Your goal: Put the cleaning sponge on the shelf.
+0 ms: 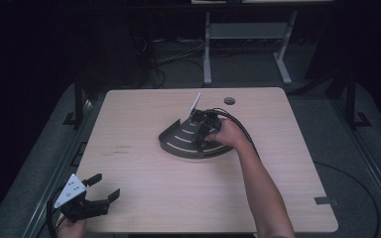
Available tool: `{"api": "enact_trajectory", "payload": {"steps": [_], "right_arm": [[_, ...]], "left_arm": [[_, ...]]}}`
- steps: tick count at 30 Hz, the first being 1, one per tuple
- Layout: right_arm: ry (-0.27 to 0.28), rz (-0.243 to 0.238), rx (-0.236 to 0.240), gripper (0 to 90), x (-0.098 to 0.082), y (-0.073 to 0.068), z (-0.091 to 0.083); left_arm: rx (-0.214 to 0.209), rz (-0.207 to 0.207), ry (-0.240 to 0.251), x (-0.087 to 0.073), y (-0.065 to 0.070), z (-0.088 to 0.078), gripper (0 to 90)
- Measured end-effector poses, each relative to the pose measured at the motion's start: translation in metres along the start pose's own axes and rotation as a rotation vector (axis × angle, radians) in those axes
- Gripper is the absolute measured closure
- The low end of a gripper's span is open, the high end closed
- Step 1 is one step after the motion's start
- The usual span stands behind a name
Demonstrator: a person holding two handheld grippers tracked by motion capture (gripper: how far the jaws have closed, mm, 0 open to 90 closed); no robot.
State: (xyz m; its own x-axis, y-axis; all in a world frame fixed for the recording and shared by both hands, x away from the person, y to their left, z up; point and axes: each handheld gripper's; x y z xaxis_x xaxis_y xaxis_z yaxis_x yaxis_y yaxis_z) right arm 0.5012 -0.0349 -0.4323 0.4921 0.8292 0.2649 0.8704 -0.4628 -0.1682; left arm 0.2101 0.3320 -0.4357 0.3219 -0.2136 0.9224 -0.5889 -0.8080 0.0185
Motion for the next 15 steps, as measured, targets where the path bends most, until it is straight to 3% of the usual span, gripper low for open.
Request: {"api": "enact_trajectory", "payload": {"steps": [15], "right_arm": [[0.004,-0.005,-0.003,25.6,0.0001,-0.0023,-0.0014]], "left_arm": [[0.002,-0.004,0.0,-0.0004,0.0005,0.0004,13.3]]}}
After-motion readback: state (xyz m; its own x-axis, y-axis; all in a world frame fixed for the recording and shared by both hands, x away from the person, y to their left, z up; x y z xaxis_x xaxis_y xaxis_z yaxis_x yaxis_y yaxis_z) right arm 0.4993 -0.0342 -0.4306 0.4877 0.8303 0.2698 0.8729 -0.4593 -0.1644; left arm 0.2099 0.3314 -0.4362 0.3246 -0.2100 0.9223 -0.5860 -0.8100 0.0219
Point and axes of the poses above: each handheld gripper's, and its own axes: z roughly forward along the jaws, x roughly out of its top, y roughly to its right, and after that the axes turned 3 degrees about y, right-handed
